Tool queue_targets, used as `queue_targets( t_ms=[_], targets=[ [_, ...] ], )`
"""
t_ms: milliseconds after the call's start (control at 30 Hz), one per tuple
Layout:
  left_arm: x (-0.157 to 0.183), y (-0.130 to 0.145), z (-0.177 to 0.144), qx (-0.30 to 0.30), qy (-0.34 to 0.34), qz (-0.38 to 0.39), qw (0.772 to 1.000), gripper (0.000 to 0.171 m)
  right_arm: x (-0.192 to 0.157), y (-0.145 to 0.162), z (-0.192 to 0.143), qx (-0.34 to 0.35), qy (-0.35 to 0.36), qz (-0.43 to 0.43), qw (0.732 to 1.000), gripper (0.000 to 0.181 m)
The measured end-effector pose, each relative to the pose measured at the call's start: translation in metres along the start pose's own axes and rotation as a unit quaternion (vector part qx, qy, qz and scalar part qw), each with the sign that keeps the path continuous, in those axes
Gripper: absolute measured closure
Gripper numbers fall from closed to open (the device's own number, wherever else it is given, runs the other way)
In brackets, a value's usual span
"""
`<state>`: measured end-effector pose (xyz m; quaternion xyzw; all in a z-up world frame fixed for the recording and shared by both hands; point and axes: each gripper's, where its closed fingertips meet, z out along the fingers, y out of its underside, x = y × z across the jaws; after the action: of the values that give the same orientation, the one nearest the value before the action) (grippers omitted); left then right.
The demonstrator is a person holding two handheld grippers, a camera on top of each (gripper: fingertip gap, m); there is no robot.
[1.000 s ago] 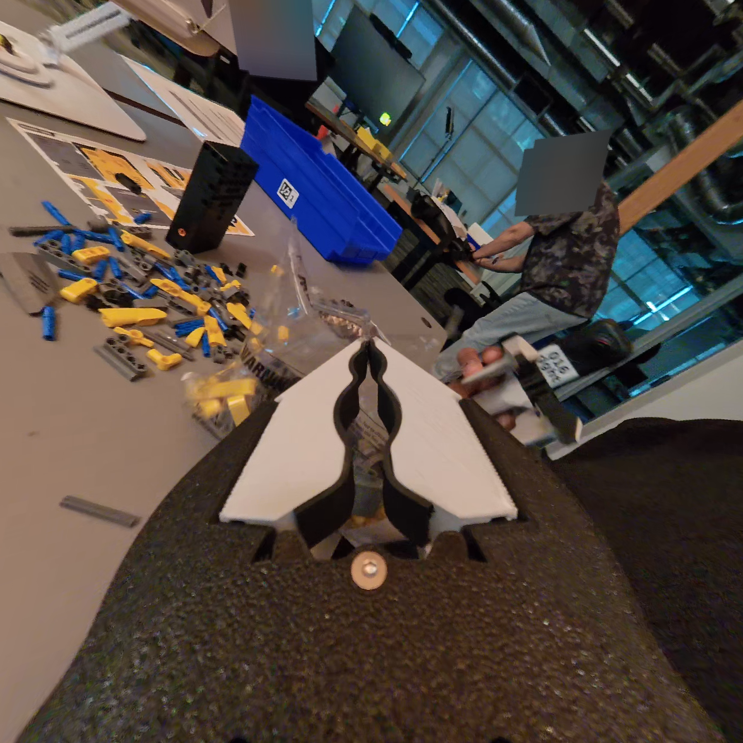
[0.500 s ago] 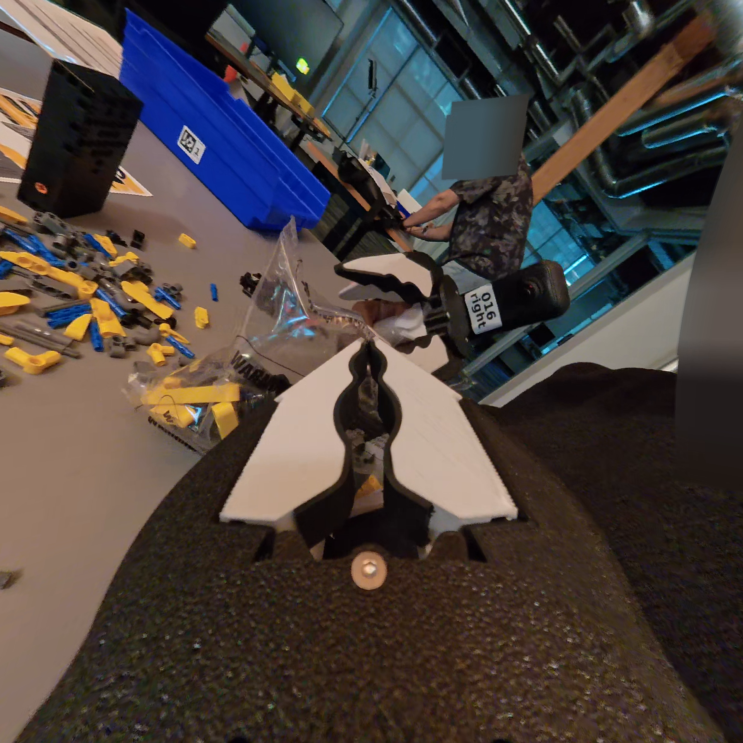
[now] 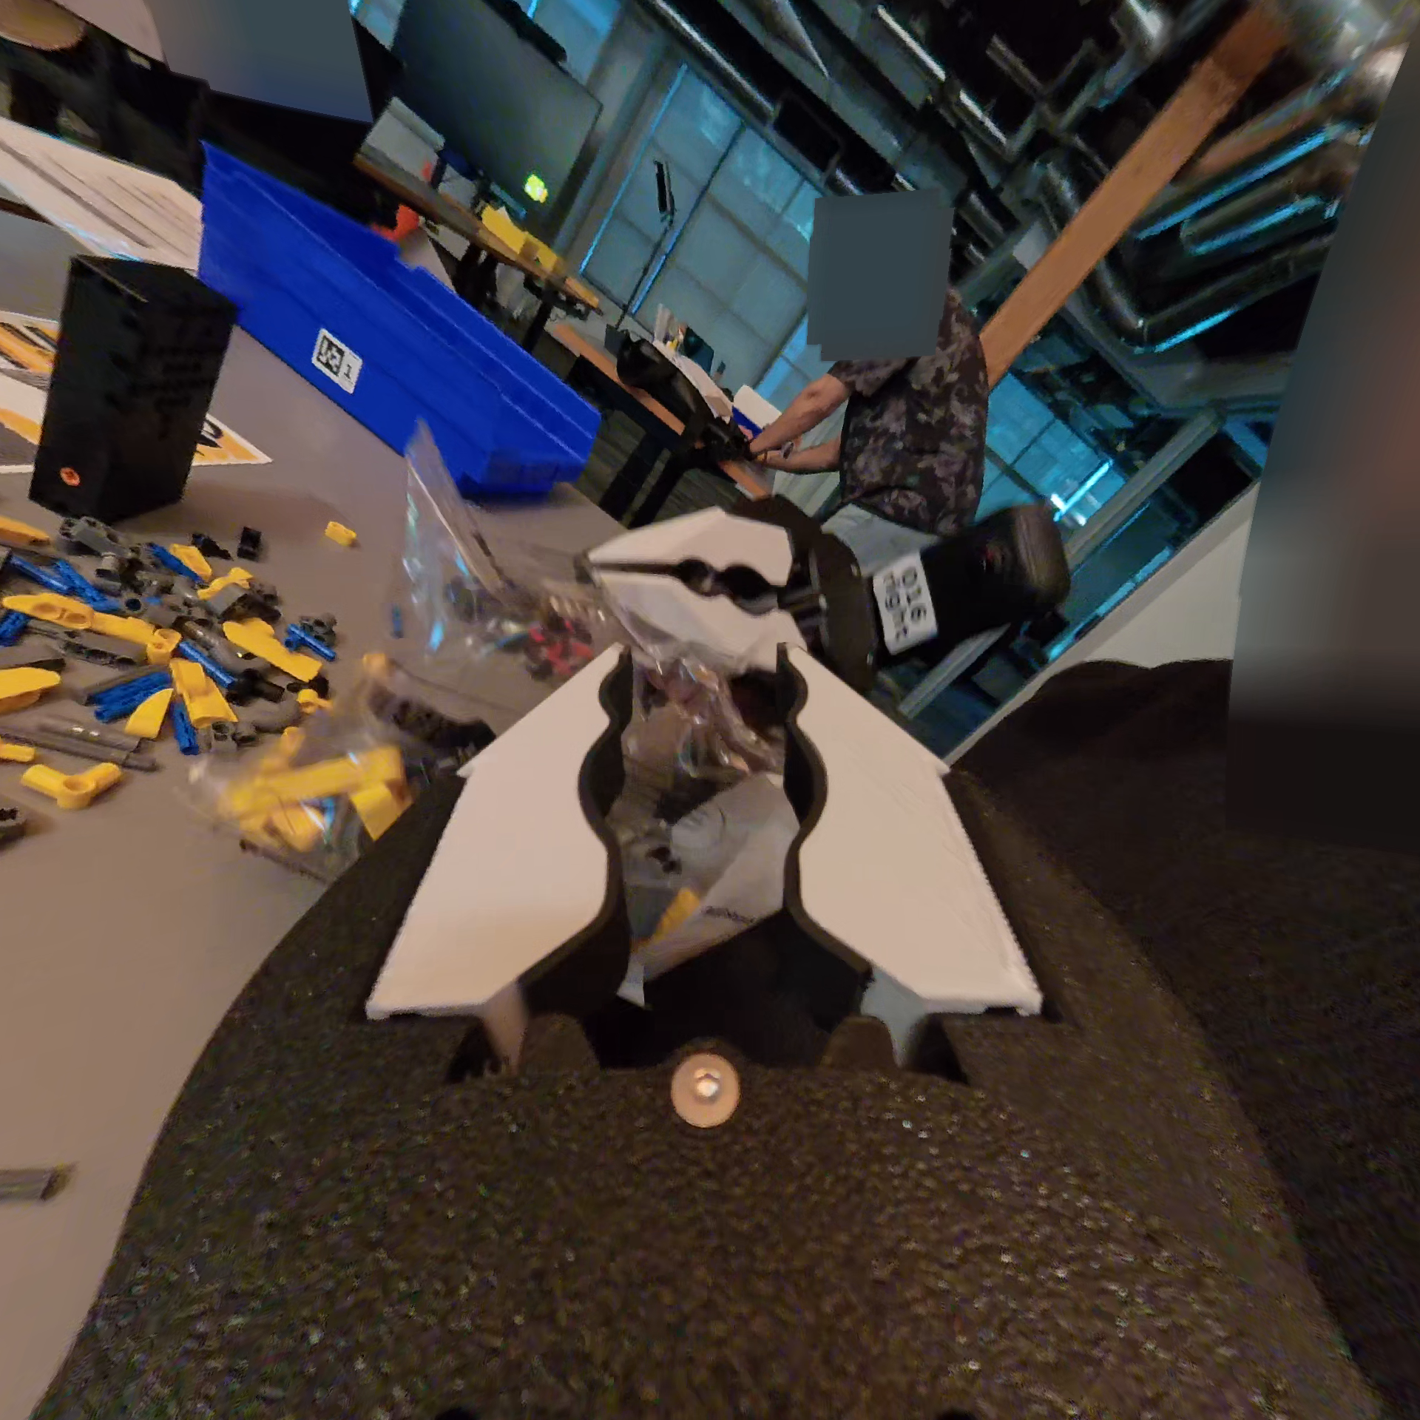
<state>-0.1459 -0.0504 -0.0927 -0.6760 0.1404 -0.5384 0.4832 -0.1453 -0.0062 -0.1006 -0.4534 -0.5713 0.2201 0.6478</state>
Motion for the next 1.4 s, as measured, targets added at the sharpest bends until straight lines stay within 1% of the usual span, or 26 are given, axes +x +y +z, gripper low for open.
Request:
queue_targets(
  t_ms=[67, 167, 300, 367, 433, 500, 567, 633, 667, 833, 900, 1000, 1133, 1300, 1400],
  targets=[
    [0.003, 0.009, 0.004, -0.026, 0.002, 0.016, 1.000, 0.136, 0.009, 0.001, -0.002, -0.004, 0.010, 0.047, 0.999, 0.181],
    [-0.003, 0.020, 0.010, -0.056, -0.034, 0.049, 0.997, 0.135, 0.013, -0.003, -0.005, 0.002, 0.033, 0.057, 0.998, 0.181],
    [-0.010, 0.021, 0.019, -0.054, -0.077, 0.093, 0.991, 0.136, -0.003, -0.011, -0.003, 0.006, 0.006, 0.065, 0.998, 0.181],
    [-0.013, 0.021, 0.022, -0.055, -0.088, 0.106, 0.989, 0.137, -0.002, -0.011, -0.003, 0.002, 0.014, 0.057, 0.998, 0.181],
    [-0.015, 0.020, 0.023, -0.049, -0.105, 0.122, 0.986, 0.139, -0.002, -0.012, -0.004, 0.007, 0.007, 0.070, 0.998, 0.181],
    [-0.018, 0.020, 0.023, -0.051, -0.126, 0.147, 0.980, 0.146, -0.003, -0.014, -0.005, 0.015, -0.008, 0.095, 0.995, 0.181],
    [-0.019, 0.025, 0.023, -0.068, -0.146, 0.183, 0.970, 0.163, -0.002, -0.014, -0.006, 0.022, -0.013, 0.104, 0.994, 0.181],
    [-0.021, 0.025, 0.021, -0.081, -0.169, 0.220, 0.957, 0.171, 0.002, -0.013, -0.007, 0.023, -0.012, 0.108, 0.994, 0.181],
    [-0.021, 0.024, 0.021, -0.085, -0.174, 0.230, 0.954, 0.171, 0.004, -0.012, -0.008, 0.025, -0.015, 0.112, 0.993, 0.181],
    [-0.014, 0.026, 0.025, -0.101, -0.158, 0.210, 0.959, 0.171, 0.010, -0.006, -0.010, 0.017, -0.015, 0.115, 0.993, 0.181],
    [-0.015, 0.029, 0.026, -0.110, -0.158, 0.206, 0.959, 0.171, 0.009, 0.000, -0.008, 0.004, -0.031, 0.139, 0.990, 0.181],
    [-0.017, 0.030, 0.027, -0.106, -0.159, 0.195, 0.962, 0.171, 0.010, 0.007, -0.006, 0.000, -0.039, 0.169, 0.985, 0.181],
    [-0.017, 0.028, 0.027, -0.097, -0.159, 0.197, 0.963, 0.171, 0.013, 0.009, -0.005, 0.003, -0.025, 0.164, 0.986, 0.181],
    [-0.018, 0.030, 0.026, -0.100, -0.163, 0.197, 0.962, 0.171, 0.012, 0.016, -0.001, 0.018, -0.057, 0.234, 0.970, 0.181],
    [-0.015, 0.029, 0.027, -0.099, -0.167, 0.216, 0.957, 0.171, 0.012, 0.016, 0.001, 0.032, -0.062, 0.250, 0.966, 0.181]
  ],
)
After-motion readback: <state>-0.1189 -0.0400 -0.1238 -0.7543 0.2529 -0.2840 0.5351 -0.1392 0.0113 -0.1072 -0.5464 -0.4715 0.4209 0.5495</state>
